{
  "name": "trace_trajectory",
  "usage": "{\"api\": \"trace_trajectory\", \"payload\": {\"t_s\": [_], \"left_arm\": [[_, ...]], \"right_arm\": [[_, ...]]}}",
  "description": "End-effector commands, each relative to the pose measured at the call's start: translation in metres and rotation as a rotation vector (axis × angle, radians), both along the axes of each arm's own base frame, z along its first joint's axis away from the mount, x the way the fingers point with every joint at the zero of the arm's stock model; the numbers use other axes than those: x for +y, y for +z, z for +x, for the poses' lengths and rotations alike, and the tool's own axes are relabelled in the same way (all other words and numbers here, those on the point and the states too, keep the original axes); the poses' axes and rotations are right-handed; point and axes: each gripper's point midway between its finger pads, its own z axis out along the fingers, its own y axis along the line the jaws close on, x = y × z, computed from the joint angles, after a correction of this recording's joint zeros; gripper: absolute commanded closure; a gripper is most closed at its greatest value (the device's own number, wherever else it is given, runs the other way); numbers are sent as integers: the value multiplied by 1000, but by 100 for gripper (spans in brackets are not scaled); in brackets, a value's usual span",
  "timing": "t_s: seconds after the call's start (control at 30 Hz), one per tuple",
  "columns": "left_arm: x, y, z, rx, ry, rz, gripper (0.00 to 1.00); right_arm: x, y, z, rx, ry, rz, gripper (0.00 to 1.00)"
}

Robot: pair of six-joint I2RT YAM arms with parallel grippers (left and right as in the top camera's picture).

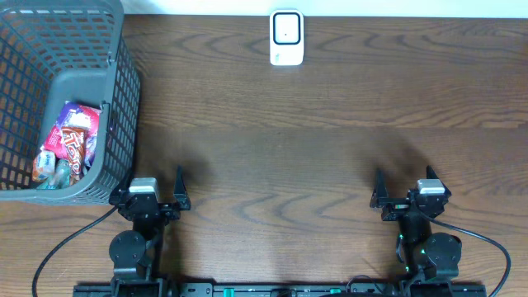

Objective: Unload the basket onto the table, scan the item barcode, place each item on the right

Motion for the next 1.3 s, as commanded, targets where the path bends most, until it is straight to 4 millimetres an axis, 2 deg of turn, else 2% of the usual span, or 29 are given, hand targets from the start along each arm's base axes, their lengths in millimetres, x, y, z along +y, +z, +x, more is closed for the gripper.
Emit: {"api": "trace_trajectory", "payload": {"t_s": [0.0, 0.27, 0.3, 0.4, 0.43, 0.5, 0.6, 0.7, 0.83, 0.97, 1.07, 1.13, 1.27], "left_arm": [[2, -14, -1, 47, 7, -5, 2], [-1, -13, -1, 45, -4, -19, 2], [-9, -12, -2, 45, -45, -93, 2], [-49, -7, -8, 85, -233, -472, 2], [-56, -6, -10, 108, -262, -562, 2], [-57, -5, -10, 117, -261, -622, 2], [-60, 15, -10, 62, -291, -727, 2], [-71, 55, -16, -51, -416, -795, 2], [-75, 135, -43, -361, -567, -706, 2], [-65, 203, -72, -569, -577, -669, 2], [-54, 250, -86, -687, -513, -580, 2], [-42, 280, -86, -731, -411, -487, 2], [-14, 328, -58, -651, -186, -417, 2]], "right_arm": [[1, -1, 0, -1, 7, -14, 1], [1, -1, 0, -1, 8, -14, 1], [1, -1, 0, -1, 7, -14, 1], [1, -1, 0, 0, 8, -14, 1], [1, -1, 0, -1, 7, -14, 1], [1, -1, 0, -1, 8, -14, 1], [1, -1, 0, -1, 8, -14, 1], [1, -1, 0, -1, 8, -14, 1], [1, -1, 0, -1, 8, -14, 1], [1, -1, 0, -1, 8, -14, 1], [1, -1, 0, -1, 7, -14, 1], [1, -1, 0, -1, 7, -14, 1], [1, -1, 0, -1, 8, -14, 1]]}}
